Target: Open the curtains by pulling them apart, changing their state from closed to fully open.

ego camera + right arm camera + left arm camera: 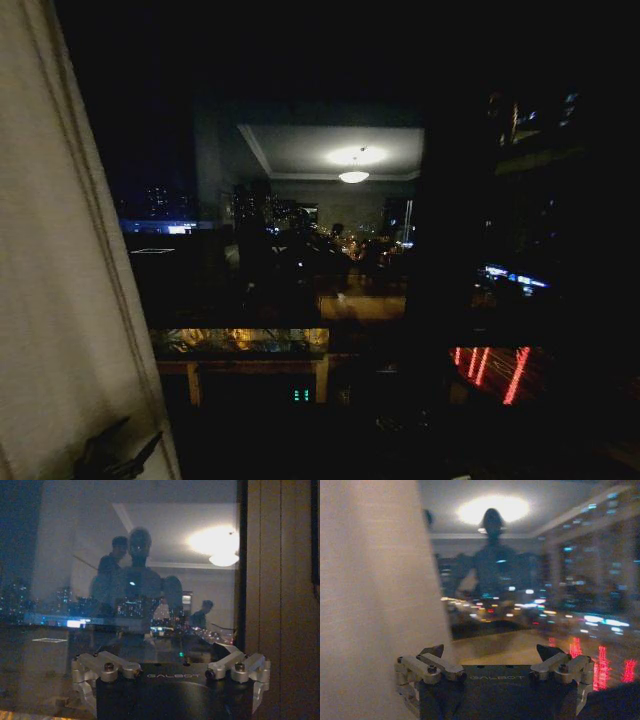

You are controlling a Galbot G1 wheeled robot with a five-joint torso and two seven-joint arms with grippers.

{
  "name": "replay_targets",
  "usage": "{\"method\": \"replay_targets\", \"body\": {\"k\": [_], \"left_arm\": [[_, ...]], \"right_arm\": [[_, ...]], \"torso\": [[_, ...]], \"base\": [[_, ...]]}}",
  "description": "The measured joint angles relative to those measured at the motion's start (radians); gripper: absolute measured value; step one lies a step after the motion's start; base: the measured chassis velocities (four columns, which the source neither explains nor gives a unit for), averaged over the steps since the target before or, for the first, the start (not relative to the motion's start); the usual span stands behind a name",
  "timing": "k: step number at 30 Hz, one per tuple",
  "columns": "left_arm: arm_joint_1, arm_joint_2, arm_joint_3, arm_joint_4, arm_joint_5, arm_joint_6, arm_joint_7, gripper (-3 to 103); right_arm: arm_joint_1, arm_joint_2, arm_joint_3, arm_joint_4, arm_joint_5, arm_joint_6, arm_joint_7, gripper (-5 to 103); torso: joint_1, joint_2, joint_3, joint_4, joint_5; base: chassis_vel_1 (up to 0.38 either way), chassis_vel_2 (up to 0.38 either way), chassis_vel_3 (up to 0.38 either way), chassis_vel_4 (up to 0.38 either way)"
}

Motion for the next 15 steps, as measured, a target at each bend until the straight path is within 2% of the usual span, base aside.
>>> {"method": "replay_targets", "body": {"k": [2,3,5,6,9,12,15], "left_arm": [[-0.022,0.02,0.008,0.037,-0.018,0.001,-0.122,100],[-0.022,0.02,0.008,0.037,-0.018,0.001,-0.122,100],[-0.079,0.07,-0.011,0.139,-0.063,0.003,-0.261,100],[-0.079,0.07,-0.011,0.139,-0.063,0.003,-0.261,100],[-0.11,0.143,-0.069,0.24,-0.102,-0.003,-0.312,100],[-0.092,0.16,-0.098,0.248,-0.124,-0.005,-0.313,100],[-0.08,0.159,-0.109,0.251,-0.128,-0.013,-0.284,100]], "right_arm": [[-0.003,0.0,0.002,0.003,-0.001,0.0,-0.001,100],[-0.003,0.0,0.002,0.003,-0.001,0.0,-0.001,100],[-0.006,0.0,0.005,0.007,-0.001,0.0,-0.004,100],[-0.006,0.0,0.005,0.007,-0.001,0.0,-0.004,100],[-0.008,0.0,0.005,0.008,-0.002,0.0,-0.007,100],[-0.008,0.0,-0.002,0.006,-0.01,0.0,-0.01,100],[-0.004,0.0,-0.01,0.005,-0.017,0.0,-0.012,100]], "torso": [[0.0,0.0,0.0,-0.0001,-0.0001],[0.0,0.0,0.0,-0.0001,-0.0001],[0.0,0.0,0.0,-0.0003,-0.0003],[0.0,0.0,0.0,-0.0003,-0.0003],[0.0,0.0,0.0,-0.0002,-0.0001],[0.0,0.0,0.0,0.0005,0.0],[0.0,0.0,0.0,0.0003,-0.0001]], "base": [[0.0,0.0,0.0,0.0],[0.0,0.0,0.0,0.0],[0.0,0.0,0.0,0.0],[0.0,0.0,0.0,0.0],[0.0,0.0,0.0,0.0],[0.0,0.0,0.0,0.0],[0.0,0.0,0.0,0.0]]}}
